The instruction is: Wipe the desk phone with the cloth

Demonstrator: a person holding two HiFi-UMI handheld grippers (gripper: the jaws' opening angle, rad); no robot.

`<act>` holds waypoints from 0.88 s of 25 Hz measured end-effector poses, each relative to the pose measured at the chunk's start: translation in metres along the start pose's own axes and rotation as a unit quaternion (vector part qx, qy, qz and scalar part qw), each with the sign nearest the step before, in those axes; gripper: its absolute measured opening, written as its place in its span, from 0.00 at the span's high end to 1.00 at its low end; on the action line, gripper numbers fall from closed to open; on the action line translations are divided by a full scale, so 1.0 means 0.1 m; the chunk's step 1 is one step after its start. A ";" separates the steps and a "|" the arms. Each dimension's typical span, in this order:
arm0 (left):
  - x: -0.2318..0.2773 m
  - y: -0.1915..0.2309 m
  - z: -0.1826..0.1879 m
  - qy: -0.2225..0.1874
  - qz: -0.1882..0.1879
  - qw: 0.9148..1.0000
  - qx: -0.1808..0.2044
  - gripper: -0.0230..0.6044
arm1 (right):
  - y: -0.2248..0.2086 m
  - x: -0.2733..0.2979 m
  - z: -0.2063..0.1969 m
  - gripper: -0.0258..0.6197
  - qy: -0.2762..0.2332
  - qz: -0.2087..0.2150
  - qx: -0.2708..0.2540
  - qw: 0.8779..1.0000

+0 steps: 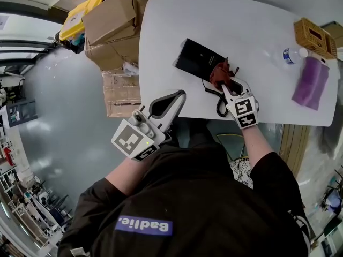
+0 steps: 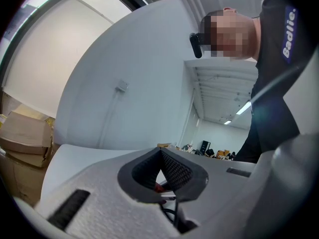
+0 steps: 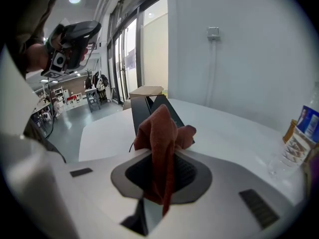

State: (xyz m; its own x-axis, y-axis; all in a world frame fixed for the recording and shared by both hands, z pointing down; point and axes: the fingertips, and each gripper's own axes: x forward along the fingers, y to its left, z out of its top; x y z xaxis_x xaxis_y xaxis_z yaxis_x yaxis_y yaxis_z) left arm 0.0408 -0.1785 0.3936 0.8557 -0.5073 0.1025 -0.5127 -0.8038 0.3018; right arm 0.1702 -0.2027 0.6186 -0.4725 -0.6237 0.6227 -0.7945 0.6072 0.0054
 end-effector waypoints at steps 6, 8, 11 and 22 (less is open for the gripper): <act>-0.29 0.00 0.05 -0.007 -0.029 1.000 0.003 0.95 | 0.08 -0.26 0.19 0.87 -0.019 -0.047 0.016 0.999; -0.45 -0.02 0.05 -0.004 -0.046 0.999 0.007 0.95 | 0.19 -0.37 0.29 0.87 -0.027 -0.065 0.025 0.997; -0.71 -0.05 0.04 0.000 -0.072 0.997 0.013 0.95 | 0.46 -0.53 0.48 0.87 -0.042 -0.088 0.044 0.994; -1.51 -0.25 0.21 -0.012 -0.153 0.988 0.033 0.95 | 1.72 -1.08 1.08 0.87 -0.096 -0.124 0.078 0.985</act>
State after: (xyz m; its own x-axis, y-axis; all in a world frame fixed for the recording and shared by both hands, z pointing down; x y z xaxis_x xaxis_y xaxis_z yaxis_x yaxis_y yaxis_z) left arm -0.0771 -0.0877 0.3507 0.9696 -0.2444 -0.0059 -0.2350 -0.9384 0.2532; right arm 0.0438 -0.0843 0.4676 -0.3078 -0.8338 0.4583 -0.9363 0.3510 0.0098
